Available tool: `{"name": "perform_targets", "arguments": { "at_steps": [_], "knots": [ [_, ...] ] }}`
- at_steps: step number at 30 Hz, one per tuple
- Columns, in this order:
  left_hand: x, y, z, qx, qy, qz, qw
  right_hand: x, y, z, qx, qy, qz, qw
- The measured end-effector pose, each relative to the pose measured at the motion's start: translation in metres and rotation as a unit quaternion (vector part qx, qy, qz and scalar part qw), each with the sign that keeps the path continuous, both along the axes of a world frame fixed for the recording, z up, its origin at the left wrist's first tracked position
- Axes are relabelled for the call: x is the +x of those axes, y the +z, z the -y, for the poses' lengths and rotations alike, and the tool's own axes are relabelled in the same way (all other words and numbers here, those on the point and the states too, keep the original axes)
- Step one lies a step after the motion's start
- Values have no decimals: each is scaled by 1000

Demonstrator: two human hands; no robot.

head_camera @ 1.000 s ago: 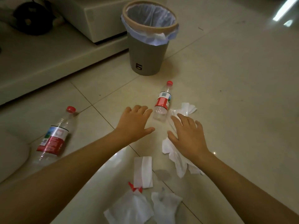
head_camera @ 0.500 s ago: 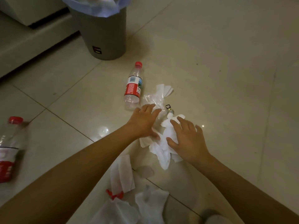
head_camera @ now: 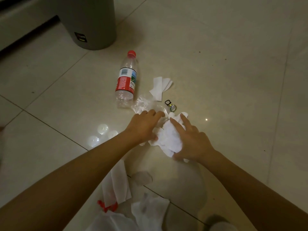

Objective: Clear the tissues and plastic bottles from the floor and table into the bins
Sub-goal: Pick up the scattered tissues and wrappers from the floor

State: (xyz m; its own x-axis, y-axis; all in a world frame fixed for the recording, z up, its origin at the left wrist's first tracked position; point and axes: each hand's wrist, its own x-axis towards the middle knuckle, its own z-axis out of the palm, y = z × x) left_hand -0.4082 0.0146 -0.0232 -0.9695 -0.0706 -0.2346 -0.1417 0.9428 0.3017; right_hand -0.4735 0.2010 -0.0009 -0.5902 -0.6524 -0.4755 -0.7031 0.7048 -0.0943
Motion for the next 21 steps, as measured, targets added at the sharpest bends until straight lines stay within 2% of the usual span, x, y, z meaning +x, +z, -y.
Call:
{"name": "perform_targets", "arguments": {
  "at_steps": [6,12,21],
  "knots": [
    [5,1,2,46,21,-10,999,-11,-4,15,15,12,3,1000],
    [19,1,15,-26,-1,-44,999,-3,-4,25,-33,12,11,999],
    [41,22,37,-37,18,-61,997,11,20,46,-108,24,-5,994]
  ]
}}
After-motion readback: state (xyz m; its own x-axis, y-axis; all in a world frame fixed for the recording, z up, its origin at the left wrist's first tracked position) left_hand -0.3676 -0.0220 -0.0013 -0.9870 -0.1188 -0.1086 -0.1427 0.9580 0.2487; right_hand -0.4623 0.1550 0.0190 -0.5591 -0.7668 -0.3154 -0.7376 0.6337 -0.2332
